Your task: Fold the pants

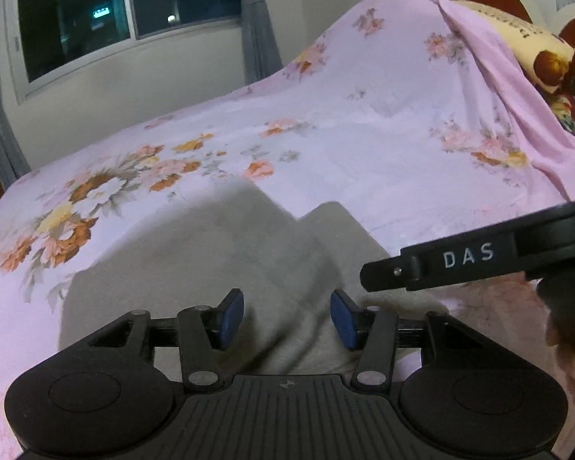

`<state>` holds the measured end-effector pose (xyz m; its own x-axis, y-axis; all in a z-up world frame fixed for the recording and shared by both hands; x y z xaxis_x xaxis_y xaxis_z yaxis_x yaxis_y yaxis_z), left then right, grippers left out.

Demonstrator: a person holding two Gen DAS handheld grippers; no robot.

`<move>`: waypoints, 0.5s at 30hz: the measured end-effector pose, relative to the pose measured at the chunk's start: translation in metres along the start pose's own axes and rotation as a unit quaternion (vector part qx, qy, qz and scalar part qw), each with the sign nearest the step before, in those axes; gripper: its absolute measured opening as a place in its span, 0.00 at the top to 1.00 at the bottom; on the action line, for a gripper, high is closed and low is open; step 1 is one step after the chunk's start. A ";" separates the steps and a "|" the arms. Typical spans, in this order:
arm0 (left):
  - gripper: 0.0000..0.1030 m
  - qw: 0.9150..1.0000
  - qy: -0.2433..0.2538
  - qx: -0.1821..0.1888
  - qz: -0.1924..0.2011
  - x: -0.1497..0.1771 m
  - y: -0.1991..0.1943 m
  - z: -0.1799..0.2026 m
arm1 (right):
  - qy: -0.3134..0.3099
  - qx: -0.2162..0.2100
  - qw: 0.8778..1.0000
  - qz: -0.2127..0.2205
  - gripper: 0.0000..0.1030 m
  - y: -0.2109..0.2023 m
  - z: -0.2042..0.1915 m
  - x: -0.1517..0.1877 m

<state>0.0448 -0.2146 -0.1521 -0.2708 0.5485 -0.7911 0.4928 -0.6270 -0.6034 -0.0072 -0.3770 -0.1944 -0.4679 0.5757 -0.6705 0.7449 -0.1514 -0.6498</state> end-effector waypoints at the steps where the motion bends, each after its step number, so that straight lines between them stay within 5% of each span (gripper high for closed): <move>1: 0.51 1.000 -0.013 -0.001 0.001 0.002 -0.007 -0.007 | -0.001 -0.005 1.000 -0.001 0.40 0.001 0.000 -0.001; 7: 0.50 0.989 -0.148 -0.022 -0.005 0.025 -0.022 -0.071 | 0.027 -0.039 0.998 -0.031 0.38 0.013 -0.012 0.006; 15: 0.50 0.953 -0.292 -0.066 -0.040 0.090 -0.012 -0.136 | 0.103 -0.072 0.990 -0.061 0.38 0.048 -0.022 0.000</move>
Point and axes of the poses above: each gripper's, at about its wrist camera, not at the fingertips, and y roughly the way its jaws point, z to its right, x to its underside, the point moved 3 cm from there along y, roughly the way its jaws point, and after that the axes turned 4 degrees about x, right-handed, at the moved point
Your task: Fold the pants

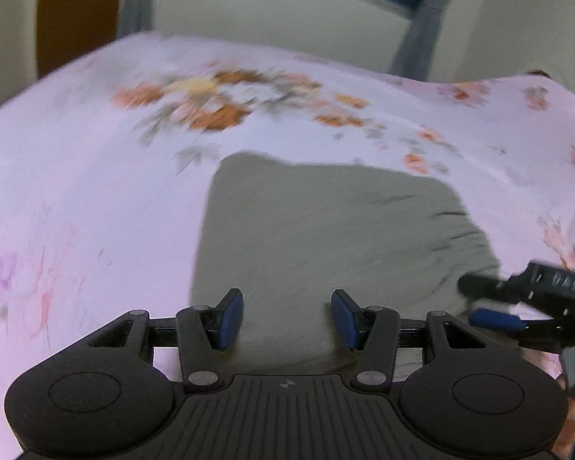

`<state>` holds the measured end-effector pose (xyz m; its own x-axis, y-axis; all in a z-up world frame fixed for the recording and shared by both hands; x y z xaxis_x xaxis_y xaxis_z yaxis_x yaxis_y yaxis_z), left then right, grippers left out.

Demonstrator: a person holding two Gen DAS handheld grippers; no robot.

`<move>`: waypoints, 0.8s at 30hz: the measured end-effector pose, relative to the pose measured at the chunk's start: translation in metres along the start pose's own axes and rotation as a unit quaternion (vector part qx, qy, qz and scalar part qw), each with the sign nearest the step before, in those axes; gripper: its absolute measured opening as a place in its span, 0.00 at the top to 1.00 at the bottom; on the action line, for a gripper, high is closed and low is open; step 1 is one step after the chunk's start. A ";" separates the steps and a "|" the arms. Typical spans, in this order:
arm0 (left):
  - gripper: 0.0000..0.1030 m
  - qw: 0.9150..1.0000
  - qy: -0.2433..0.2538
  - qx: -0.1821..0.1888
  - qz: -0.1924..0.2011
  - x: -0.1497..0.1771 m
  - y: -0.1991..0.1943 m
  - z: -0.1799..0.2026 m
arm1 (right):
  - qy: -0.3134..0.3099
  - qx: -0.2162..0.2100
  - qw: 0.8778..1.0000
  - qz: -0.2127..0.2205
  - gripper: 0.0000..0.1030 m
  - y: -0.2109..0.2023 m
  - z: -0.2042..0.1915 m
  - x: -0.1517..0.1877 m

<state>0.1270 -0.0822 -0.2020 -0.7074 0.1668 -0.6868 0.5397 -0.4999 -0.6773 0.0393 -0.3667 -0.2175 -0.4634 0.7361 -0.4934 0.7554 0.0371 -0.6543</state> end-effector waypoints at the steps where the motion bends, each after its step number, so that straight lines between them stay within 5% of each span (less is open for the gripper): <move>1: 0.50 1.000 -0.008 0.002 -0.002 0.004 0.003 -0.005 | 0.005 -0.002 1.000 -0.001 0.37 0.004 -0.001 -0.001; 9: 0.50 1.000 -0.015 0.004 -0.004 0.007 0.006 -0.005 | -0.059 0.009 0.997 0.053 0.57 -0.008 -0.026 0.003; 14: 0.50 1.000 -0.009 0.014 0.005 0.003 0.000 0.002 | -0.109 0.002 0.989 0.097 0.59 -0.046 -0.037 0.006; 24: 0.48 1.000 0.021 0.020 -0.001 0.013 0.008 0.031 | -0.082 0.027 0.991 0.105 0.59 -0.062 0.001 0.009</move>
Point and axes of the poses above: each gripper's, at about its wrist camera, not at the fingertips, and y roughly the way its jaws point, z to its right, x to its underside, the point moved 3 cm from there along y, roughly the way its jaws point, and after that the axes turned 4 degrees about x, right-handed, at the moved point
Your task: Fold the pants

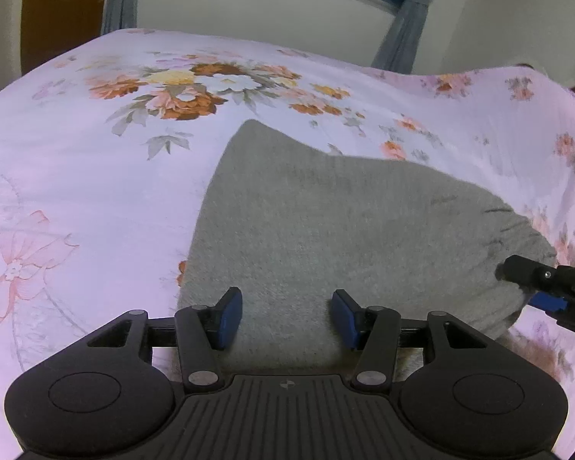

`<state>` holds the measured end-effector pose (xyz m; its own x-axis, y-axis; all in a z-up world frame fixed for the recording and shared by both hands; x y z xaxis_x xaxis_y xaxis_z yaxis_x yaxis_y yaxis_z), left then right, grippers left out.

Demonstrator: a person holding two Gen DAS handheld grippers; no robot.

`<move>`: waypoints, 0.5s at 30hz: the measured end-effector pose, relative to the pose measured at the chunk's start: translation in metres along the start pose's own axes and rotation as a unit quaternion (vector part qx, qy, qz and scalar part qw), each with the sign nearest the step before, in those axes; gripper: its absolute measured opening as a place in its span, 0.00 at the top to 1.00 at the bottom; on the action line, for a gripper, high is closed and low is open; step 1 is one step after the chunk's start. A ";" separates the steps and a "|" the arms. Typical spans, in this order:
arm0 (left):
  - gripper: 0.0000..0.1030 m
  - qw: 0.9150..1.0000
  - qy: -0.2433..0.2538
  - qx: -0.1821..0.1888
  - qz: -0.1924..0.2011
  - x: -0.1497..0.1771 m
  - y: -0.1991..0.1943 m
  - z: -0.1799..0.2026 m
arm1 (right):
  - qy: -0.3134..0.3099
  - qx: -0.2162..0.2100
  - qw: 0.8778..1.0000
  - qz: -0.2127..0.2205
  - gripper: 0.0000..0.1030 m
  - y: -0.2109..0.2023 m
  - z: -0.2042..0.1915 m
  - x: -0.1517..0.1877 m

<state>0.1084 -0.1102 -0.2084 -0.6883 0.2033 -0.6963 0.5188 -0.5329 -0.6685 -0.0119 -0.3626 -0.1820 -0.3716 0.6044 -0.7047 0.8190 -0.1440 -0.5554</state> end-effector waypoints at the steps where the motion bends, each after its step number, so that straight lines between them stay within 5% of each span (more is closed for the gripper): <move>1: 0.45 1.000 0.002 0.000 -0.001 0.001 0.001 0.001 | 0.001 0.004 1.000 0.000 0.59 0.002 0.002 0.003; 7: 0.43 1.000 0.011 0.006 -0.004 0.000 -0.001 0.015 | 0.050 0.019 0.999 0.004 0.60 0.001 0.019 0.012; 10: 0.43 1.000 0.022 0.008 -0.006 -0.002 0.000 0.023 | -0.001 0.032 0.999 0.035 0.59 -0.011 0.004 0.005; 15: 0.42 0.999 0.042 -0.017 -0.023 0.004 0.015 0.029 | 0.023 0.064 0.997 -0.039 0.54 0.021 0.030 0.019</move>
Point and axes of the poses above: each gripper's, at about its wrist camera, not at the fingertips, and y roughly the way its jaws point, z to its right, x to its underside, the point moved 3 cm from there along y, roughly the way its jaws point, and after that the axes turned 4 degrees about x, right-handed, at the moved point
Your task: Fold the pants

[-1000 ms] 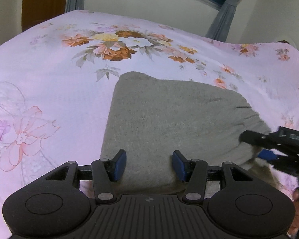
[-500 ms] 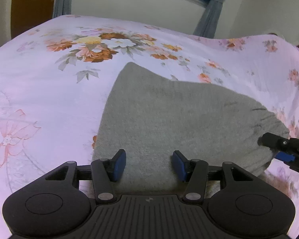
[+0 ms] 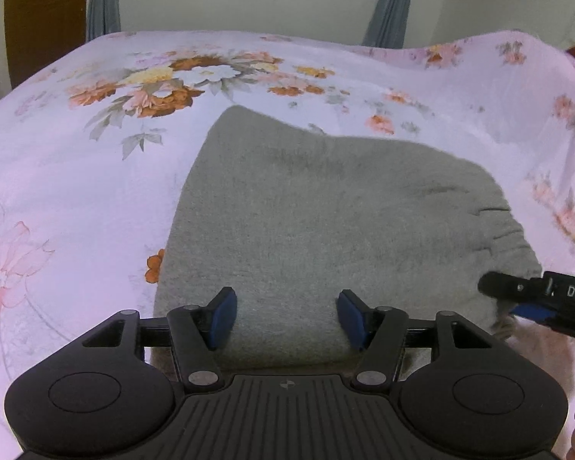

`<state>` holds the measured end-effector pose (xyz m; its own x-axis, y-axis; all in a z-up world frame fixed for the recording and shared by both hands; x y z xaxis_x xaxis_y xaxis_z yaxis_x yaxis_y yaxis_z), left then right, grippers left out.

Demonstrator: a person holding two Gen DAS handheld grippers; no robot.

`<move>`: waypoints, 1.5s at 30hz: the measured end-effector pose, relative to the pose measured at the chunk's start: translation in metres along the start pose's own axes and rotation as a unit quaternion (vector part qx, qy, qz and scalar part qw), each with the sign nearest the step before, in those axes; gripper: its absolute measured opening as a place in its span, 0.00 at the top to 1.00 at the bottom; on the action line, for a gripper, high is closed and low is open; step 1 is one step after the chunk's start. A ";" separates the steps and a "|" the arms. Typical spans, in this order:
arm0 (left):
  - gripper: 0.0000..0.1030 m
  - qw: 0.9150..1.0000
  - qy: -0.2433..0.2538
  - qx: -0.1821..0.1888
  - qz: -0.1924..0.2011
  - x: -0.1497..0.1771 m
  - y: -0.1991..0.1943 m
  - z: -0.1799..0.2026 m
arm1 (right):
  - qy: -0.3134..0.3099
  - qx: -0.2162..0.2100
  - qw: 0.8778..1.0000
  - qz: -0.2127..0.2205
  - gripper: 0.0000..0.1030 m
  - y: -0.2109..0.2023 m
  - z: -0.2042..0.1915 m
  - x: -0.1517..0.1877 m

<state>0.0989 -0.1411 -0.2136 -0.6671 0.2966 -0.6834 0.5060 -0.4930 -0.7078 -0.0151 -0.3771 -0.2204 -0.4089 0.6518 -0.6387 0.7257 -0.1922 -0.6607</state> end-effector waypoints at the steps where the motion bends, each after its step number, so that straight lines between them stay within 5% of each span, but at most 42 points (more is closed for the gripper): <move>1: 0.42 1.000 0.002 0.000 0.001 0.001 -0.001 0.000 | 0.000 -0.002 1.000 0.005 0.50 -0.004 0.001 0.001; 3: 0.42 1.000 0.002 0.000 0.002 0.001 -0.001 0.000 | -0.001 0.002 1.000 0.019 0.41 -0.015 0.001 -0.001; 10: 0.42 1.000 0.002 -0.002 -0.001 -0.004 -0.004 0.002 | -0.079 0.008 0.994 0.077 0.46 -0.048 -0.022 -0.018; 16: 0.42 1.000 0.015 -0.012 0.013 -0.018 -0.005 0.002 | -0.164 0.015 0.983 0.078 0.50 -0.029 -0.058 -0.024; 20: 0.42 1.000 0.007 -0.015 -0.009 -0.018 0.014 -0.005 | -0.203 0.046 0.978 0.031 0.52 0.002 -0.048 -0.006; 24: 0.42 0.998 0.051 -0.023 0.002 -0.006 0.017 0.003 | -0.213 0.044 0.976 0.031 0.53 0.005 -0.039 0.003; 30: 0.41 0.999 0.030 -0.011 0.010 -0.033 0.017 0.001 | -0.182 0.005 0.982 0.054 0.52 -0.006 -0.059 -0.028; 37: 0.41 0.999 0.033 -0.010 -0.007 -0.070 0.059 0.001 | -0.210 0.018 0.975 0.066 0.53 0.029 -0.085 -0.063; 41: 0.41 0.999 0.033 -0.012 -0.012 -0.085 0.081 0.002 | -0.233 0.056 0.971 0.030 0.53 0.066 -0.076 -0.057; 45: 0.41 1.000 0.023 -0.016 -0.012 -0.097 0.095 0.001 | -0.240 0.058 0.968 0.040 0.53 0.062 -0.078 -0.057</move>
<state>0.2109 -0.2180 -0.2143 -0.6542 0.3448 -0.6732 0.5082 -0.4589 -0.7288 0.0959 -0.3689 -0.1940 -0.5839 0.2203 -0.7814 0.7102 -0.3276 -0.6231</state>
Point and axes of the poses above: each gripper's, at about its wrist camera, not at the fingertips, and y roughly the way its jaws point, z to its right, x to its underside, the point moved 3 cm from there along y, roughly the way its jaws point, and after that the axes turned 4 degrees about x, right-handed, at the moved point
